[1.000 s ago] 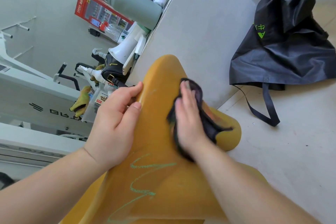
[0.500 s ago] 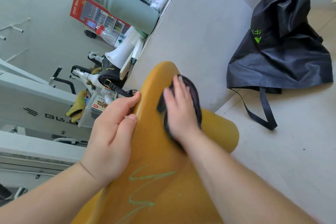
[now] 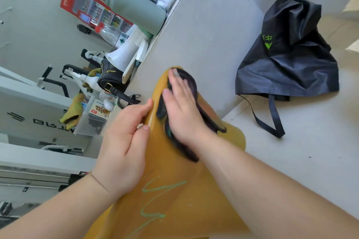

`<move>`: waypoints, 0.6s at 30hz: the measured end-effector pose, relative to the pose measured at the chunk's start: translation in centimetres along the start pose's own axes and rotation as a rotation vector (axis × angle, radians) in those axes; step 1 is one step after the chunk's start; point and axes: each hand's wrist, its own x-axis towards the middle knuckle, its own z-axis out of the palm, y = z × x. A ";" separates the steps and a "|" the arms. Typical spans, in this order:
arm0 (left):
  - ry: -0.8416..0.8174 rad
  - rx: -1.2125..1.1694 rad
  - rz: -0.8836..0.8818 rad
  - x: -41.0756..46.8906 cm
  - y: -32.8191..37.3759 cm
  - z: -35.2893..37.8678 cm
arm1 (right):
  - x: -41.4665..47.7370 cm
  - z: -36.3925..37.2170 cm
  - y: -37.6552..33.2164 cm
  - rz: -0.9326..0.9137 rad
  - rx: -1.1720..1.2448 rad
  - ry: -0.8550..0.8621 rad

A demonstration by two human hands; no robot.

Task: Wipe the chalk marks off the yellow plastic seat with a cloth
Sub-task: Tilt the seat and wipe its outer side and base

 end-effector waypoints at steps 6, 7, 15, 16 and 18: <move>-0.018 -0.002 -0.018 0.0 0.3 0.0 | 13.8 -1.7 3.3 0.510 0.154 -0.053; -0.022 0.004 -0.011 0.1 0.2 0.0 | 13.6 -1.6 3.7 0.521 0.171 -0.043; -0.005 0.001 0.041 0.2 0.0 0.0 | -2.0 0.5 -0.4 0.038 0.028 -0.009; -0.004 -0.001 0.050 0.2 -0.1 0.1 | -3.2 0.8 -0.8 0.039 0.013 -0.005; -0.004 -0.012 0.053 0.2 -0.1 0.1 | -2.2 0.7 -0.6 0.085 0.031 0.023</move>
